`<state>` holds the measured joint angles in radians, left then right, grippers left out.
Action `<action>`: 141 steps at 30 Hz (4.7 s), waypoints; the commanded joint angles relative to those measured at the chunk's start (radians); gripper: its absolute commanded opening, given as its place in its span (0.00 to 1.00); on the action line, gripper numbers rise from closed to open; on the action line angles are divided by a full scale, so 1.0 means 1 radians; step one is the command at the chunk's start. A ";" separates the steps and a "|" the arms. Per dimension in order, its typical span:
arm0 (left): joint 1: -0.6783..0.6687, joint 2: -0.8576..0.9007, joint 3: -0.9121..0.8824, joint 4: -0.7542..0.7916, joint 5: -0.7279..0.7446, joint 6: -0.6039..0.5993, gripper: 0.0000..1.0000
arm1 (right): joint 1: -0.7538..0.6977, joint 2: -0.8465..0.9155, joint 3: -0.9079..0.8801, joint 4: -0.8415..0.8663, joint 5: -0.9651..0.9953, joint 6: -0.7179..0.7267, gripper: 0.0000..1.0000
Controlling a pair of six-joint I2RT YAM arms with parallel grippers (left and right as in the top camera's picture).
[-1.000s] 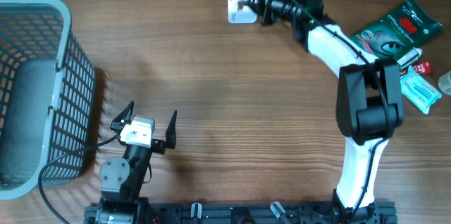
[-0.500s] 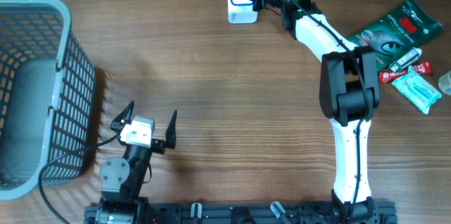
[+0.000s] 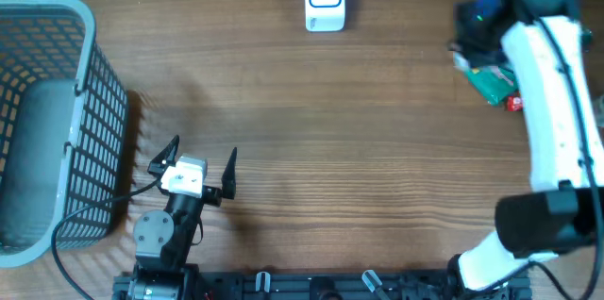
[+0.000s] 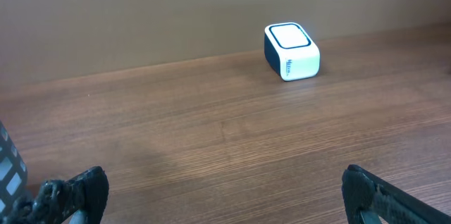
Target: Scan the item barcode
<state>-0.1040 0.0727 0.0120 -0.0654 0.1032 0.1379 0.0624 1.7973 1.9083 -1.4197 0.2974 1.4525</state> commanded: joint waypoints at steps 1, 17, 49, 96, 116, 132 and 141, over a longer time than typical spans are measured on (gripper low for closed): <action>-0.005 -0.005 -0.006 -0.001 0.012 0.012 1.00 | -0.087 0.048 -0.077 -0.162 0.414 -0.038 0.04; -0.005 -0.005 -0.006 -0.001 0.012 0.012 1.00 | -0.436 0.130 -0.294 0.185 0.155 -0.456 0.98; -0.005 -0.005 -0.006 -0.001 0.012 0.012 1.00 | 0.268 -0.436 0.148 -0.127 -0.192 -0.971 1.00; -0.005 -0.005 -0.006 -0.001 0.012 0.012 1.00 | 0.024 -1.461 -1.276 1.453 -0.434 -1.376 1.00; -0.005 -0.005 -0.006 -0.001 0.012 0.012 1.00 | -0.074 -1.794 -1.760 1.808 -0.379 -1.319 1.00; -0.005 -0.005 -0.006 -0.001 0.012 0.012 1.00 | -0.107 -1.794 -1.903 1.531 -0.343 -1.315 1.00; -0.005 -0.005 -0.006 -0.001 0.012 0.012 1.00 | -0.115 -1.794 -1.903 1.421 -0.343 -1.321 1.00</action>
<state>-0.1040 0.0731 0.0120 -0.0658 0.1032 0.1379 -0.0406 0.0154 0.0063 -0.0006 -0.0589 0.1280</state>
